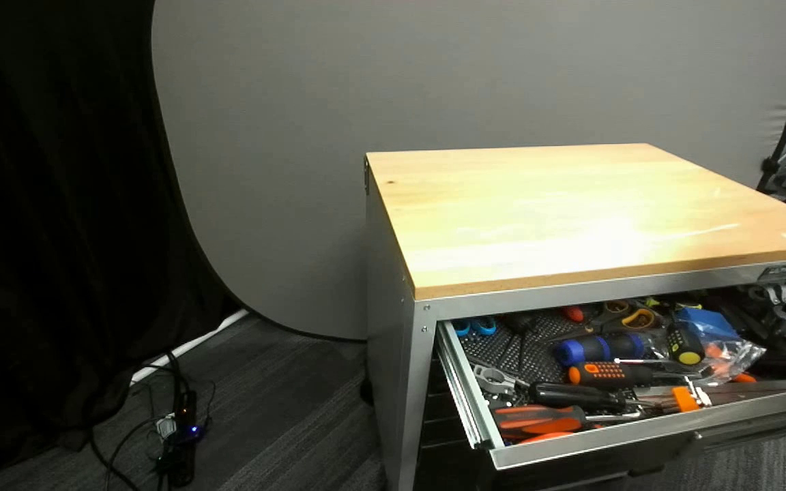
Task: Put the screwdriver in the drawer and close the drawer.
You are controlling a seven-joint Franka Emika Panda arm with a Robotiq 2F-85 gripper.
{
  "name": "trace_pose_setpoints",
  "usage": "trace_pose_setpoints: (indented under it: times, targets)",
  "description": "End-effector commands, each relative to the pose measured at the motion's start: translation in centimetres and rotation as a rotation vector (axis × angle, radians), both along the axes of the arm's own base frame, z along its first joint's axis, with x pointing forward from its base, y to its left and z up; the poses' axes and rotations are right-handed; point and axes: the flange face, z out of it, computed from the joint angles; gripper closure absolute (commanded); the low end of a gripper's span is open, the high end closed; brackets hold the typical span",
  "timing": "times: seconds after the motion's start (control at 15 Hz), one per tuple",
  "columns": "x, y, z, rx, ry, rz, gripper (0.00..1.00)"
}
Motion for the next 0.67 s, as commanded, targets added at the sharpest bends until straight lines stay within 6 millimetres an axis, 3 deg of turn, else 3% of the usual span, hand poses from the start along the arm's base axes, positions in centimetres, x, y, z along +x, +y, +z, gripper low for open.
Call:
trace_pose_setpoints:
  times: [0.0,0.6]
  targets:
    - [0.5,1.2,0.9,-0.014,-0.151,-0.089,0.97]
    - [4.3,5.6,0.3,-0.024,-0.308,-0.084,0.97]
